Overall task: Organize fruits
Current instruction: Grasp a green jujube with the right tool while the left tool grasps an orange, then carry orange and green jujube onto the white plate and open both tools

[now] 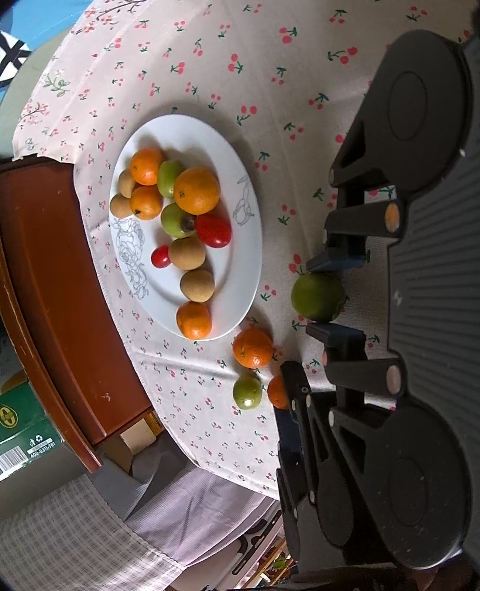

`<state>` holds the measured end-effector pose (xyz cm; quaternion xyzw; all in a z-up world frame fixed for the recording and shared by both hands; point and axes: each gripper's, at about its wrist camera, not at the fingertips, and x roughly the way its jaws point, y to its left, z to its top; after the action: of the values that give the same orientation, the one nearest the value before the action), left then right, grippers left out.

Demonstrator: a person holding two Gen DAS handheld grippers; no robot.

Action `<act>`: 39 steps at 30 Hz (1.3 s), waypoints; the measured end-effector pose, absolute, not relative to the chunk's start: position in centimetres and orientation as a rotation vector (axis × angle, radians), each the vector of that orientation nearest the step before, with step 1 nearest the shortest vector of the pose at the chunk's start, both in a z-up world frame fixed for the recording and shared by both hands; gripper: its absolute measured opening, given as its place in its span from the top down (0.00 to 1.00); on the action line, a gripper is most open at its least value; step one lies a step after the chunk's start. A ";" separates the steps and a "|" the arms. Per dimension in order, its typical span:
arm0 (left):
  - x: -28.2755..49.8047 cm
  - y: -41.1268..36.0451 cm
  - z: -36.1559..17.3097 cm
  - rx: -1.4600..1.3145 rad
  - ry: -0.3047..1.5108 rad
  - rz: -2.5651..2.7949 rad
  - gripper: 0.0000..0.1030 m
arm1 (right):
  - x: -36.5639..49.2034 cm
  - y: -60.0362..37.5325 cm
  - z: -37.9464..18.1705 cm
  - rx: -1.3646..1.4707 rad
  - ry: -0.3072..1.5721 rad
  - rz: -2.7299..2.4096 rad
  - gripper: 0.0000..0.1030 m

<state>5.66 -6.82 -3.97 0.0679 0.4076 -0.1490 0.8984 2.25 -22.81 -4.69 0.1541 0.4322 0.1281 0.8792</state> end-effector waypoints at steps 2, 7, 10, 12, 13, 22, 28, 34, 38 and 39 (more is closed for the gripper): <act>5.6 -6.6 -3.9 0.126 0.849 -0.306 0.75 | 2.2 -22.8 -4.7 0.320 0.901 0.267 0.71; 5.5 -5.9 -3.4 0.061 0.867 -0.298 0.75 | 2.3 -22.8 -4.7 0.330 0.900 0.271 0.71; 5.4 -5.7 -2.9 0.056 0.859 -0.286 0.75 | 2.2 -22.8 -4.5 0.335 0.894 0.280 0.71; 5.4 -5.7 -2.5 0.042 0.852 -0.287 0.75 | 2.2 -22.7 -4.3 0.339 0.886 0.287 0.71; 5.4 -5.7 -2.2 0.036 0.846 -0.289 0.75 | 2.2 -22.7 -4.2 0.342 0.882 0.288 0.71; 5.3 -6.0 1.2 0.010 0.748 -0.294 0.75 | 2.4 -23.5 -1.4 0.373 0.785 0.299 0.71; 5.9 -6.3 3.5 -0.021 0.693 -0.315 0.75 | 3.0 -24.7 1.3 0.401 0.705 0.283 0.71; 7.6 -7.1 4.7 -0.032 0.671 -0.336 0.75 | 4.0 -25.6 3.3 0.393 0.654 0.276 0.71; 9.1 -7.7 4.8 -0.032 0.674 -0.341 0.75 | 5.0 -25.9 4.0 0.371 0.632 0.260 0.71; 9.4 -7.7 4.7 -0.039 0.678 -0.348 0.75 | 5.3 -26.0 4.1 0.376 0.629 0.256 0.71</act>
<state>9.43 -7.69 4.73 -0.0192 0.3309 -0.1698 0.9281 5.32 -26.00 4.11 0.1831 0.3065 0.1249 0.9257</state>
